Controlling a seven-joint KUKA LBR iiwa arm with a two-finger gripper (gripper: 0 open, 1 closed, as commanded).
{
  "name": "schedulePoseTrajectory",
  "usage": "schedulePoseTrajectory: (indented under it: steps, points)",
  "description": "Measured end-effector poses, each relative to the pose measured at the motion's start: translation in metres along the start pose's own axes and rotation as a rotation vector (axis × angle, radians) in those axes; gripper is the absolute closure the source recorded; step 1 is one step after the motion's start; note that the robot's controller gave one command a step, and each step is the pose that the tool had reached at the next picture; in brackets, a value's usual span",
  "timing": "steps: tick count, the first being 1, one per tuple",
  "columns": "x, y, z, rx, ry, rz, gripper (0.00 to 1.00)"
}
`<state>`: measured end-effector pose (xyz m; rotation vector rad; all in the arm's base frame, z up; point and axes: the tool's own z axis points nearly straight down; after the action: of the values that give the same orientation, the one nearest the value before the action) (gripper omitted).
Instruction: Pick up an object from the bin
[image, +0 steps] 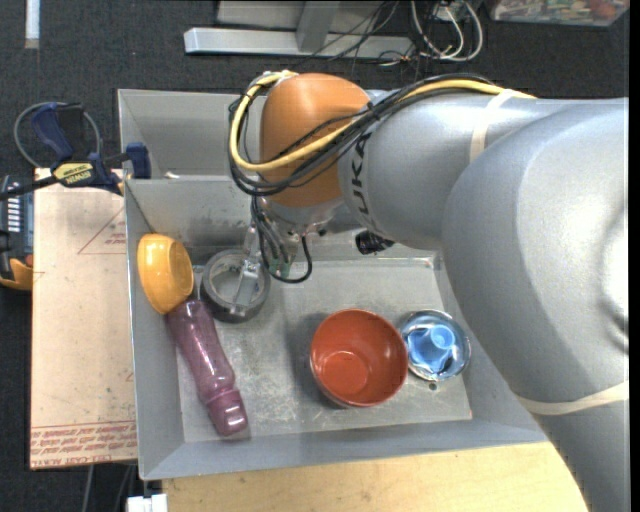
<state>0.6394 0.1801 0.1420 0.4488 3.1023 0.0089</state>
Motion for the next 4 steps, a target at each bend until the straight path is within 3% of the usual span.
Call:
schedulePoseTrajectory:
  steps: [1,2,3,4]
  points:
    - [0.015,0.007,0.022,0.004,0.008,0.032,0.0]
    - [0.0,0.01,0.063,-0.01,-0.023,0.026,0.0]
    - [0.005,0.011,0.06,-0.027,-0.006,0.239,1.0]
    - [0.005,0.011,0.06,-0.027,-0.006,0.24,1.0]
